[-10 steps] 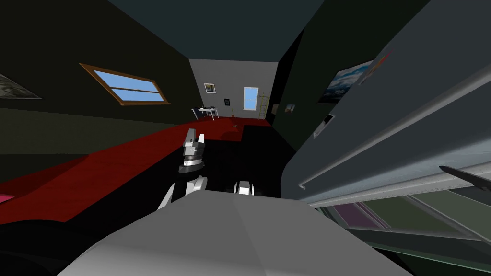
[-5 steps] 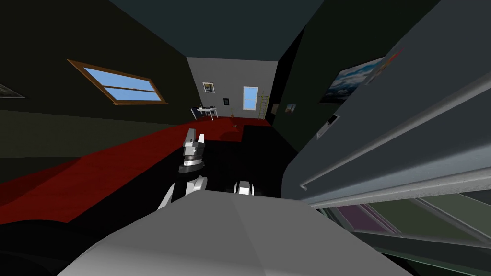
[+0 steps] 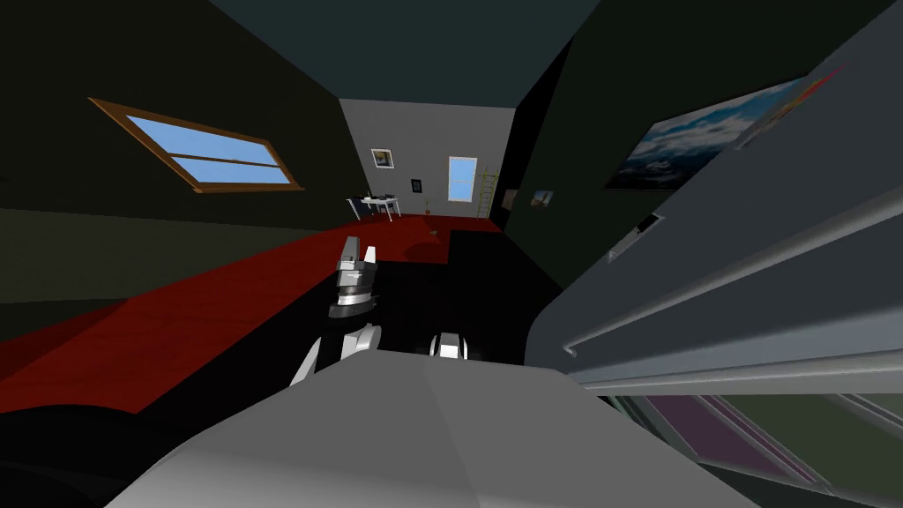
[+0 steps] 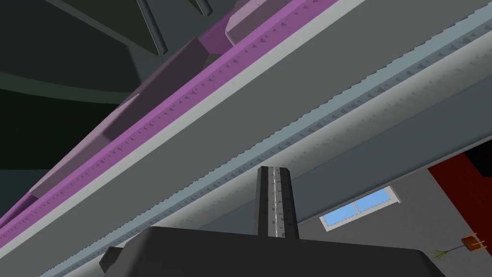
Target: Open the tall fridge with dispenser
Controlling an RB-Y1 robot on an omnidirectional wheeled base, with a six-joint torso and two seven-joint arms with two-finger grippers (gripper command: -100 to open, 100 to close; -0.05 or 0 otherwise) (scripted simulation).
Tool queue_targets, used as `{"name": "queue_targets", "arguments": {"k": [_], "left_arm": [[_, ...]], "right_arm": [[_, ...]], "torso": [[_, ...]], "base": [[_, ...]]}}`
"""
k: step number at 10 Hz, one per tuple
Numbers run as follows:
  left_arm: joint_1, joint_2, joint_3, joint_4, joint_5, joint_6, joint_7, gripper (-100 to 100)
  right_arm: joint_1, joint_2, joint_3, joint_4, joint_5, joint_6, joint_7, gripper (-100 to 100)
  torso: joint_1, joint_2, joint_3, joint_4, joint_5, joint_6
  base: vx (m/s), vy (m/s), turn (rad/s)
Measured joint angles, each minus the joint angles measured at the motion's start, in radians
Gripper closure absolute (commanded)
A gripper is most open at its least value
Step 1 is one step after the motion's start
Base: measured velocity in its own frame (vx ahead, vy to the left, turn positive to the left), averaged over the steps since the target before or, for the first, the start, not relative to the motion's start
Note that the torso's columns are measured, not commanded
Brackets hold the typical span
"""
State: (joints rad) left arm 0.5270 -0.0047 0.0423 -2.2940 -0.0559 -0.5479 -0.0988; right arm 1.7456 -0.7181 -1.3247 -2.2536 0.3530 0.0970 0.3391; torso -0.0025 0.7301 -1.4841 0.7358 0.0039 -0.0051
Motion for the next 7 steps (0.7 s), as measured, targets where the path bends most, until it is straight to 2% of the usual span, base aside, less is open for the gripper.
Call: {"name": "queue_targets", "arguments": {"k": [2, 3, 4, 7], "left_arm": [[0.0, 0.0, 0.0, 0.0, 0.0, 0.0, 0.0, 0], [0.0, 0.0, 0.0, 0.0, 0.0, 0.0, 0.0, 0], [0.0, 0.0, 0.0, 0.0, 0.0, 0.0, 0.0, 0], [0.0, 0.0, 0.0, 0.0, 0.0, 0.0, 0.0, 0]], "right_arm": [[0.01, 0.006, 0.005, 0.025, -0.004, 0.009, -0.002, 100], [0.011, 0.015, 0.006, 0.04, -0.004, 0.013, -0.001, 100], [0.011, 0.016, 0.007, 0.042, -0.004, 0.013, -0.001, -100], [0.016, 0.021, 0.03, 0.054, -0.006, 0.028, 0.001, -100]], "torso": [[0.0, 0.003, 0.002, 0.001, 0.0, 0.001], [0.003, 0.002, 0.003, 0.0, -0.001, 0.003], [-0.002, 0.01, 0.008, 0.002, -0.003, 0.003], [-0.002, 0.002, 0.0, 0.001, 0.001, 0.0]], "base": [[0.213, 0.214, 0.002], [0.109, 0.108, -0.019], [0.12, 0.081, 0.009], [0.156, 0.096, -0.011]]}}
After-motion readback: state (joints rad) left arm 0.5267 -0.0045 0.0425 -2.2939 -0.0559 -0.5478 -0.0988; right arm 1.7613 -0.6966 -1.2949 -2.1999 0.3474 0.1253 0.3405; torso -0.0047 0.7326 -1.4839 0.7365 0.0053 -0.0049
